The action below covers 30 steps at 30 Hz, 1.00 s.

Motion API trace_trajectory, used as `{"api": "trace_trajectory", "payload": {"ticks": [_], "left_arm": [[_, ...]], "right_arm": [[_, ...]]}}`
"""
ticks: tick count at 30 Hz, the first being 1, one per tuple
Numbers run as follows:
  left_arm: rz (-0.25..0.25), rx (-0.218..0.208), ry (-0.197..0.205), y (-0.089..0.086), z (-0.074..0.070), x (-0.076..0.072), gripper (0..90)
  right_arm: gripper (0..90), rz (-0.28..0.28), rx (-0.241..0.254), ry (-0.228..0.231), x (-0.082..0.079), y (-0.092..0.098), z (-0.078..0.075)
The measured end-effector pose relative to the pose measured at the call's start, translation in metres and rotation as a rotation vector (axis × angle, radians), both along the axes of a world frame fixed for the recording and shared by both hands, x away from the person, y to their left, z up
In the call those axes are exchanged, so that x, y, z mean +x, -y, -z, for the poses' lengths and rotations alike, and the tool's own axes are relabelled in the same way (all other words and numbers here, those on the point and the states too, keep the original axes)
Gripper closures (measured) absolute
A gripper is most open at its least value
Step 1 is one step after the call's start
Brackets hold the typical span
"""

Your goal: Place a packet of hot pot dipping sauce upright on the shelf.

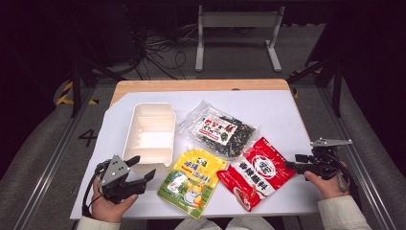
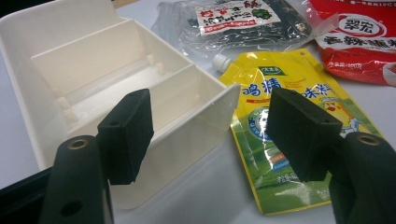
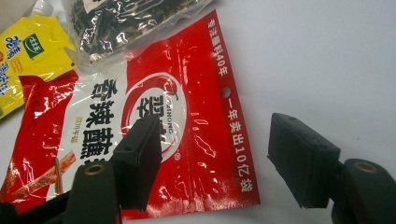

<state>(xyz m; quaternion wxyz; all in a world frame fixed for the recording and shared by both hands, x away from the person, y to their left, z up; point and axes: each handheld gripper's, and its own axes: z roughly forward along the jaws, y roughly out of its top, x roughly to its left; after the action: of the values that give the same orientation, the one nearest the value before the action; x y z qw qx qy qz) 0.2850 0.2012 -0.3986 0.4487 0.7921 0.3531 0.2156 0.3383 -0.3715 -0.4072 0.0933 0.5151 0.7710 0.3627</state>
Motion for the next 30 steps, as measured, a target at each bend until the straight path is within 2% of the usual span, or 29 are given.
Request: {"api": "trace_trajectory", "payload": {"ticks": [4,14,23,26,30], "left_arm": [[-0.002,0.001,0.003,0.000,0.000,0.000,32.3],[-0.009,0.001,0.003,-0.001,0.000,0.000,32.3],[-0.012,0.012,0.003,0.001,0.001,0.001,32.0],[-0.011,0.023,-0.002,0.002,0.002,0.002,31.4],[-0.007,0.032,-0.003,0.004,0.003,0.003,31.0]], "right_arm": [[34.8,-0.002,0.003,-0.030,0.002,-0.001,0.006],[33.3,0.007,0.001,-0.063,0.006,0.002,0.018],[33.4,-0.034,0.046,-0.087,0.006,-0.003,0.021],[37.0,-0.040,0.064,-0.091,0.005,-0.003,0.020],[41.3,-0.071,0.122,-0.083,0.002,-0.004,0.014]]}}
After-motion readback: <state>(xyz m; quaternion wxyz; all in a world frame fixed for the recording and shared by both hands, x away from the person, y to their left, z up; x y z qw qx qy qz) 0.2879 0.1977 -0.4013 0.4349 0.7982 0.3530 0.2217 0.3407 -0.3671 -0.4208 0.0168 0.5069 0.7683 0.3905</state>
